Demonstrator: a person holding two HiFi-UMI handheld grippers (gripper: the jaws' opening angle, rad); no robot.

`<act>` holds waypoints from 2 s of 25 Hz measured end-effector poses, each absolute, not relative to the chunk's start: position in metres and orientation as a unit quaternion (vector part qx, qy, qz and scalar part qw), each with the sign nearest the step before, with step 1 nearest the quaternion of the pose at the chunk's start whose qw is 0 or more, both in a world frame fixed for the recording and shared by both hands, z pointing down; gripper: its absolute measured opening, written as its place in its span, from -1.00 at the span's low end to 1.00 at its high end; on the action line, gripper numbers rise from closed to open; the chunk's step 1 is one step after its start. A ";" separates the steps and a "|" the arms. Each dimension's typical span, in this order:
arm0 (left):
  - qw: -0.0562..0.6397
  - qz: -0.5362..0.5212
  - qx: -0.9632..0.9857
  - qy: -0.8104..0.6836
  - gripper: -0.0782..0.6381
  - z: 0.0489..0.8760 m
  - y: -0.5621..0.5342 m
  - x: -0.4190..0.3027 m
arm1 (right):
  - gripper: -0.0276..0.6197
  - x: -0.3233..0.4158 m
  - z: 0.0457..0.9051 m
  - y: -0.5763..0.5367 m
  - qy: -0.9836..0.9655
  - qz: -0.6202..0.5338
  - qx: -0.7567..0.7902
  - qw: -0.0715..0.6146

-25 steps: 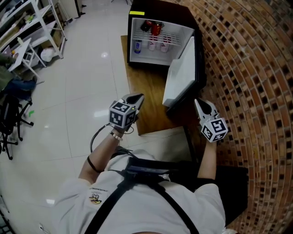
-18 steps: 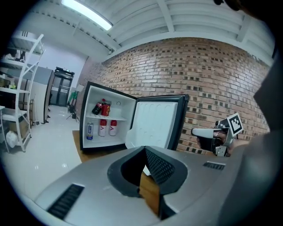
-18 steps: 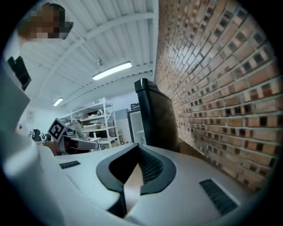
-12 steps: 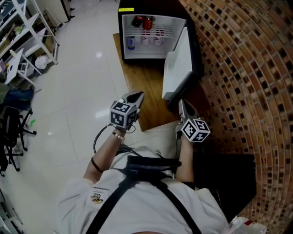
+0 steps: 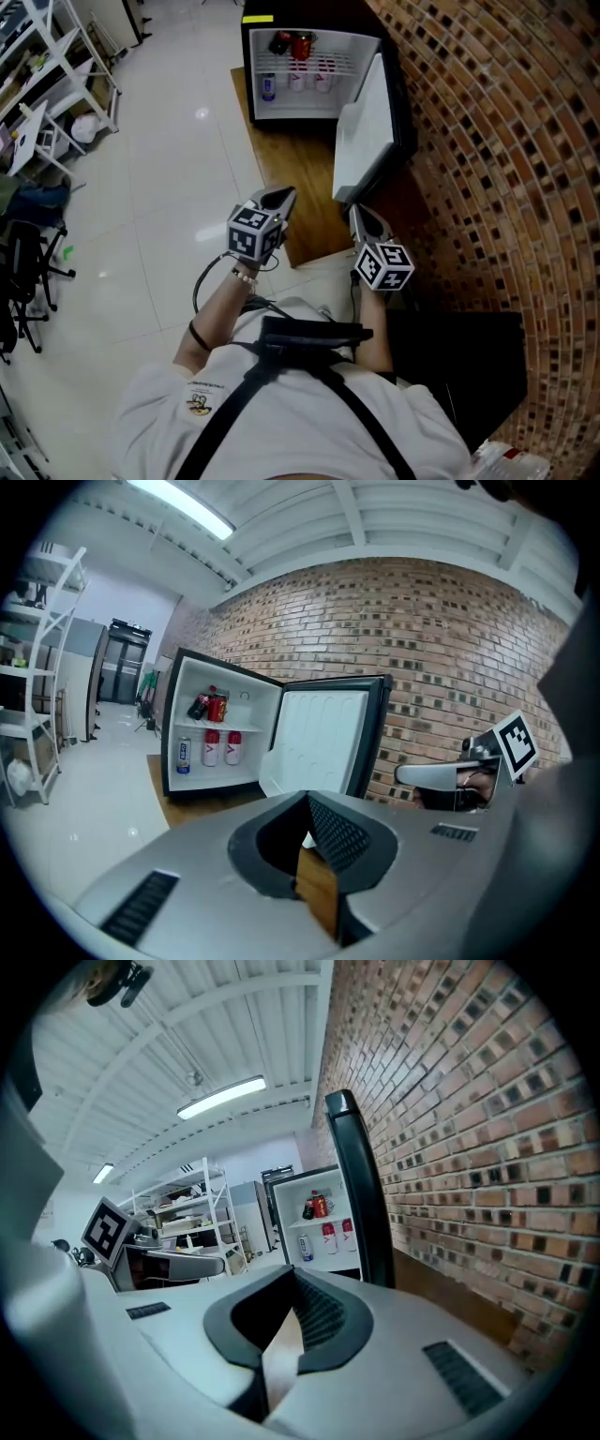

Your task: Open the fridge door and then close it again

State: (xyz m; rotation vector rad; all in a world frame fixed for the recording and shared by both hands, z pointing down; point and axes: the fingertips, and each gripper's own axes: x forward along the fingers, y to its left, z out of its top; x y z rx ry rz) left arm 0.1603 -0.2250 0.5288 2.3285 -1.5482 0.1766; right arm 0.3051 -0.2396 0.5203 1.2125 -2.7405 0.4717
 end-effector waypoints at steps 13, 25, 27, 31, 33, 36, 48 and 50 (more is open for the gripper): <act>0.167 0.061 0.821 -0.542 -0.78 0.525 -0.220 0.165 | -0.83 0.306 0.514 -0.237 -0.901 0.153 0.400 0.065; 0.176 0.048 0.820 -0.543 -0.78 0.527 -0.221 0.167 | -0.83 0.326 0.515 -0.244 -0.897 0.152 0.412 0.056; 0.175 0.047 0.820 -0.543 -0.78 0.527 -0.223 0.168 | -0.83 0.332 0.515 -0.248 -0.895 0.155 0.415 0.051; 0.177 0.046 0.820 -0.542 -0.78 0.528 -0.227 0.170 | -0.83 0.337 0.513 -0.253 -0.895 0.150 0.418 0.048; 0.179 0.045 0.820 -0.542 -0.78 0.529 -0.228 0.171 | -0.82 0.337 0.518 -0.255 -0.895 0.148 0.417 0.054; 0.180 0.043 0.818 -0.544 -0.78 0.531 -0.230 0.169 | -0.81 0.341 0.532 -0.261 -0.897 0.146 0.412 0.068; 0.184 0.042 0.801 -0.568 -0.78 0.533 -0.231 0.150 | 0.32 0.332 0.542 -0.310 -0.917 0.137 0.365 0.083; 0.186 0.041 0.797 -0.573 -0.78 0.535 -0.231 0.145 | 0.31 0.331 0.539 -0.319 -0.920 0.135 0.357 0.084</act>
